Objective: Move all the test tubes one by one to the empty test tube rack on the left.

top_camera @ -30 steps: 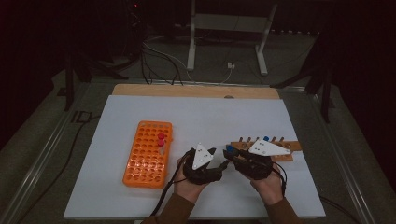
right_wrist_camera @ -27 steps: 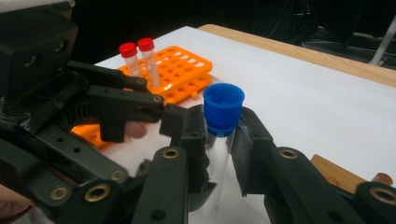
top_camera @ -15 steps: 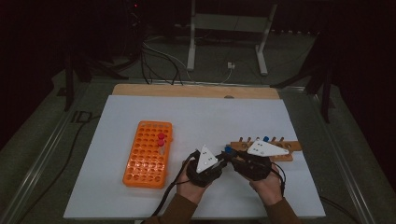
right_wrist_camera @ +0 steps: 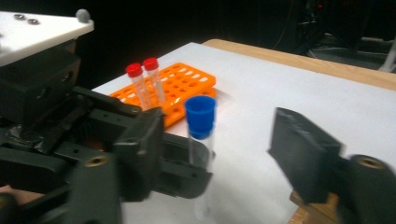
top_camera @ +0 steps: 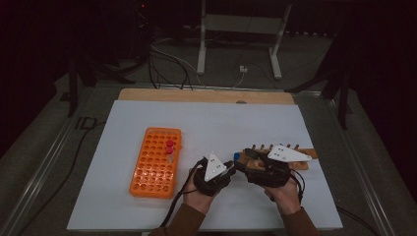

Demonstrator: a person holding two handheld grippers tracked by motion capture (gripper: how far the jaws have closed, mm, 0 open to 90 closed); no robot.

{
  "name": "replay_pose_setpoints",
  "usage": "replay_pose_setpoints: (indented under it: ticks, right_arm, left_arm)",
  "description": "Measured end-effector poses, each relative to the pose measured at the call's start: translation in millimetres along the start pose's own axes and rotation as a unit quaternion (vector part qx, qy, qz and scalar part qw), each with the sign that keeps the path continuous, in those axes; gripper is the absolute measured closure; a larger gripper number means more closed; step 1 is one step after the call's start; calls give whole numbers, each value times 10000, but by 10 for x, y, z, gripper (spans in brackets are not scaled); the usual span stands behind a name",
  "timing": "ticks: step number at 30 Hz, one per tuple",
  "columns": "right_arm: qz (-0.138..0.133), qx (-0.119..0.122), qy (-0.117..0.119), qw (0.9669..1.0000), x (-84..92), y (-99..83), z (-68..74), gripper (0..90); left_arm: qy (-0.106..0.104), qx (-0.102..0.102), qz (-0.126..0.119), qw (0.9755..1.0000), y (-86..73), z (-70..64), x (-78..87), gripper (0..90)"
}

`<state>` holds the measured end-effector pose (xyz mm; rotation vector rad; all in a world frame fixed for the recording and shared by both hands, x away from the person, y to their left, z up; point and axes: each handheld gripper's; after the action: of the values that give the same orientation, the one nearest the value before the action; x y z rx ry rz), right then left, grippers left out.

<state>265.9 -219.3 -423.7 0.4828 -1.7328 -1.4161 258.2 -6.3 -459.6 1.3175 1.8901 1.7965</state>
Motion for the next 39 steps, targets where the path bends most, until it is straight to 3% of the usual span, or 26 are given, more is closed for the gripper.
replay_pose_setpoints:
  ticks: [5, 15, 25, 39]
  right_arm:
    - [35, -17, -187, 9998, 6, -1, -22, 176]
    - [206, -31, -332, 9992, -15, -39, -73, 25]
    - [246, -78, -538, 9982, 2, -72, -124, 0]
    - [207, -87, -629, 9978, 18, -77, -130, 0]
  left_arm:
    - [64, 79, -15, 9999, -3, 66, 54, 776]
    - [186, 149, -103, 9997, 7, 191, 218, 775]
    - [314, 215, -153, 9992, -7, 321, 400, 775]
    - [526, 272, -291, 9978, -22, 543, 643, 774]
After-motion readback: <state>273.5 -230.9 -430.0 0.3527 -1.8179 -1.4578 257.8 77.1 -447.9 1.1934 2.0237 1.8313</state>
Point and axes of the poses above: each handheld gripper's, and its own axes: x roughly backward along the jaws, y roughly out of its top, z roughly to its left, and after that the axes turned 12 degrees about x, right-handed
